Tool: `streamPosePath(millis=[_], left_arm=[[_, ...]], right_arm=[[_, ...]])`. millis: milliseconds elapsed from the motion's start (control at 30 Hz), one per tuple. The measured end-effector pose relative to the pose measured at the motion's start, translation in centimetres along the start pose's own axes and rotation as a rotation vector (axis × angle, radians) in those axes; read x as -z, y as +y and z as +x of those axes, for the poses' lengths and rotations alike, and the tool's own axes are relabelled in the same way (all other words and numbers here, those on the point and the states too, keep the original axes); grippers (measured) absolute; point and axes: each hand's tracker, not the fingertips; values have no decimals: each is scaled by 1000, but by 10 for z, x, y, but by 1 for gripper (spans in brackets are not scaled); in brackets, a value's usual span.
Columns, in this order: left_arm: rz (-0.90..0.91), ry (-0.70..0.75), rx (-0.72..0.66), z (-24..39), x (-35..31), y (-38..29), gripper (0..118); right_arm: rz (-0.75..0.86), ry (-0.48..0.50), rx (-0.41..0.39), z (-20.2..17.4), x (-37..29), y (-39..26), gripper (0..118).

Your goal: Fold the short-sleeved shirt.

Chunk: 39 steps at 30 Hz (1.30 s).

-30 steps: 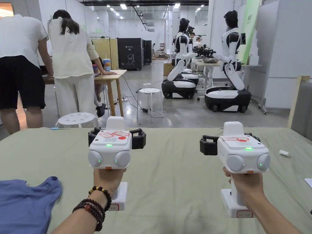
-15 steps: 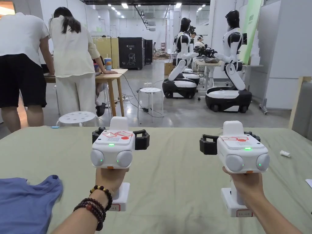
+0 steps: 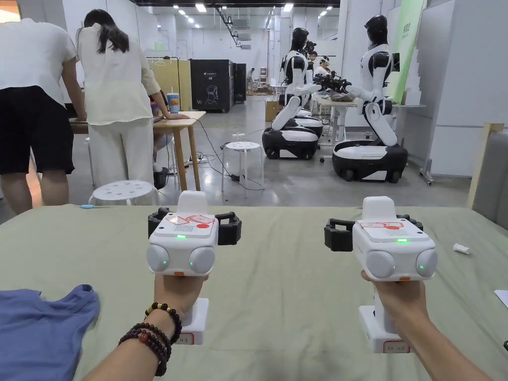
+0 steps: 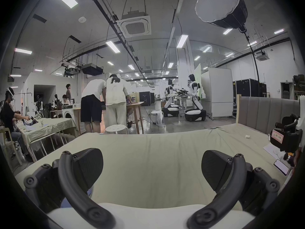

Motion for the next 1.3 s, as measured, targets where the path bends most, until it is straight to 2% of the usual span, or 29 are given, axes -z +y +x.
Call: streamPosePath(millis=[1000,1033,1067,1100,1133,1167,1200,1233,1300], left_arm=[[-17,-33,0,2,5,-6,118],[-12,-33,1,2,5,-6,115],[-13,-43,1,2,4,-5,105],[-10,-48,1,2,3,-4,76],[0,-45,8,3,2,-4,45],[7,-33,21,4,2,-5,14],[8,-21,29,5,2,-5,0],[6,-8,30,6,3,-5,0],[6,-30,-6,4,-1,-2,0]], right_arm=[[-14,11,23,0,-4,-2,118],[-12,9,26,1,-5,-2,118],[-12,8,27,1,-5,-3,118],[-11,5,28,1,-5,-3,107],[-8,6,28,1,-5,-3,89],[-5,0,23,0,-6,-3,62],[-5,-10,13,0,-6,-3,18],[-6,-24,1,-2,-8,-3,0],[-5,-35,-3,0,-11,-4,0]])
